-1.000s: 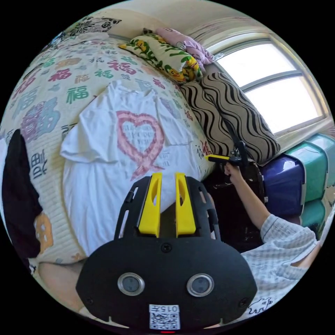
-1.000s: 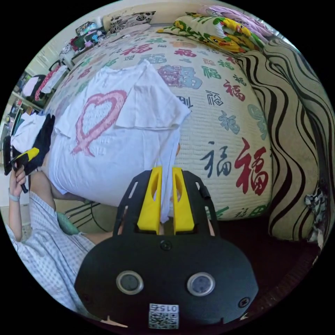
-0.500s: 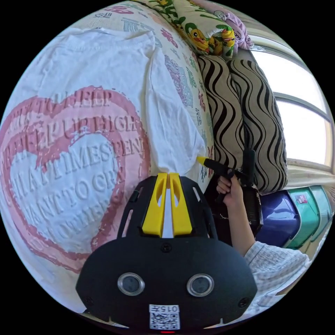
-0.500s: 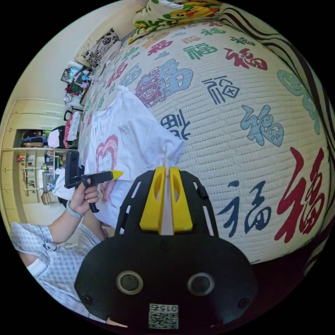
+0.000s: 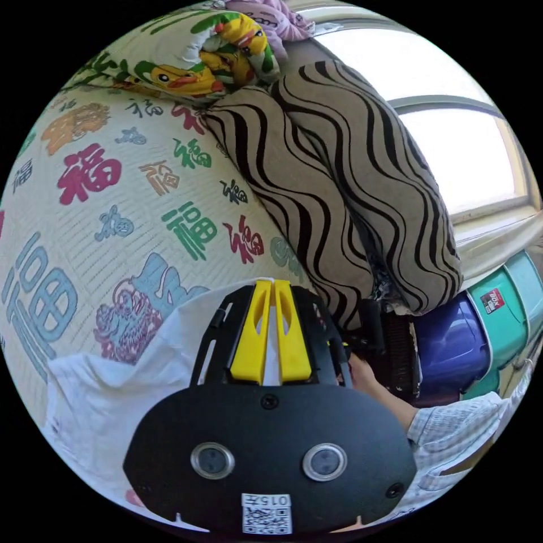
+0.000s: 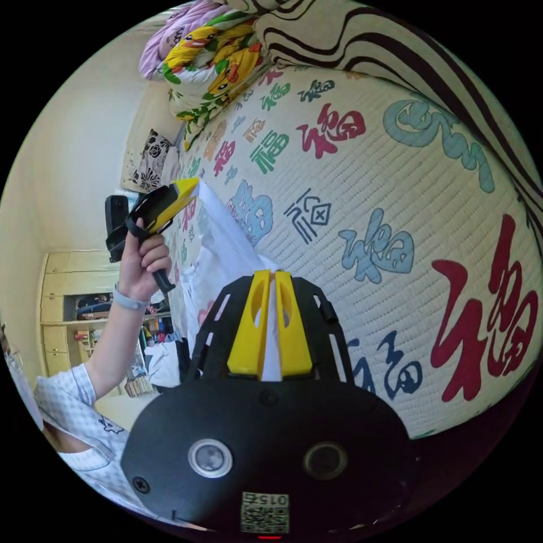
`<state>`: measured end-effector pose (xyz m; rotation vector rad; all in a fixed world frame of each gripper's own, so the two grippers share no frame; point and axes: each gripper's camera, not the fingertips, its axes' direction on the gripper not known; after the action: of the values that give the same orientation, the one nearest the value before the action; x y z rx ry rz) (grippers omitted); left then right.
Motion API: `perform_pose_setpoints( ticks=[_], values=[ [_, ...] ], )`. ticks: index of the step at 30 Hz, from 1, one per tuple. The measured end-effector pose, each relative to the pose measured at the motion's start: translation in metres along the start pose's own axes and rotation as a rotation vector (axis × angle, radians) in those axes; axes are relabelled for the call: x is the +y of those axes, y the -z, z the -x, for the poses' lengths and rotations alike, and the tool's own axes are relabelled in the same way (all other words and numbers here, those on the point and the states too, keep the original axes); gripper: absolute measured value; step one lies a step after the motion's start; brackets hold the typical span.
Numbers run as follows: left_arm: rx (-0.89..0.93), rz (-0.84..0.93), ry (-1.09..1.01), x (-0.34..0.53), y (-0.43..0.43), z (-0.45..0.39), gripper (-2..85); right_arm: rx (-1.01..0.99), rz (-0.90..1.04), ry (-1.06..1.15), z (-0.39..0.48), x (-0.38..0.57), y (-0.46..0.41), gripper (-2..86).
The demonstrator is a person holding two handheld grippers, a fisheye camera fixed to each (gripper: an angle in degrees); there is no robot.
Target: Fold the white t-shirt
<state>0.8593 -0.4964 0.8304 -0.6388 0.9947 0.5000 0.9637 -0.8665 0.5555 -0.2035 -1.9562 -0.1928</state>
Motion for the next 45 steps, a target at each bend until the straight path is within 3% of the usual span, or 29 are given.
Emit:
perform_pose_setpoints(
  ticks=[5,11,15,18,20,22,24,26,28,31,35,37,38,39,42,45],
  values=[
    [-0.117,0.212,-0.094,-0.058,-0.085,-0.006,-0.3,-0.049,0.011,-0.154,-0.045,-0.006,-0.005,0.1],
    [-0.170,0.241,-0.135,-0.075,-0.126,-0.019,4.5,-0.097,-0.160,-0.340,-0.091,0.023,0.019,0.0],
    [-0.201,0.307,-0.251,-0.094,-0.136,-0.040,5.8,-0.093,-0.188,-0.194,-0.076,0.024,0.025,1.6],
    [-0.234,0.355,-0.307,-0.107,-0.140,-0.053,5.9,0.097,-0.087,-0.072,-0.053,0.003,0.002,4.6],
    [-0.285,0.331,-0.301,-0.112,-0.134,-0.055,5.8,0.185,-0.029,-0.013,-0.045,-0.016,-0.022,4.9],
    [-0.281,0.314,-0.293,-0.114,-0.128,-0.055,5.8,0.111,0.005,0.030,-0.041,-0.026,-0.035,3.0],
    [-0.211,0.300,-0.272,-0.117,-0.122,-0.054,5.8,0.100,0.032,0.072,-0.036,-0.030,-0.043,1.3],
    [-0.034,0.279,-0.182,-0.123,-0.117,-0.045,5.7,0.175,0.011,-0.007,-0.042,-0.028,-0.046,0.2],
    [0.040,0.321,-0.104,-0.127,-0.122,-0.036,5.4,0.107,-0.023,-0.082,-0.056,-0.020,-0.042,-0.1],
    [-0.096,0.432,-0.107,-0.131,-0.136,-0.040,5.1,0.021,-0.030,-0.173,-0.076,-0.004,-0.047,-0.3],
    [-0.058,0.552,-0.014,-0.133,-0.148,-0.043,4.4,-0.074,-0.080,-0.256,-0.093,0.013,-0.061,-0.5],
    [-0.235,0.620,-0.075,-0.135,-0.148,-0.052,3.3,-0.020,-0.121,-0.287,-0.096,0.019,-0.062,-0.5],
    [-0.367,0.647,-0.162,-0.135,-0.148,-0.065,2.5,-0.008,-0.151,-0.280,-0.095,0.021,-0.061,-0.5],
    [-0.377,0.656,-0.201,-0.134,-0.148,-0.073,2.4,-0.013,-0.170,-0.265,-0.093,0.021,-0.061,-0.5],
    [-0.275,0.719,-0.294,-0.133,-0.148,-0.101,2.7,-0.003,-0.211,-0.085,-0.066,0.010,-0.069,-0.5],
    [-0.305,0.681,-0.322,-0.136,-0.138,-0.123,3.3,0.053,-0.064,0.097,-0.034,-0.019,-0.109,-0.5]
  ],
)
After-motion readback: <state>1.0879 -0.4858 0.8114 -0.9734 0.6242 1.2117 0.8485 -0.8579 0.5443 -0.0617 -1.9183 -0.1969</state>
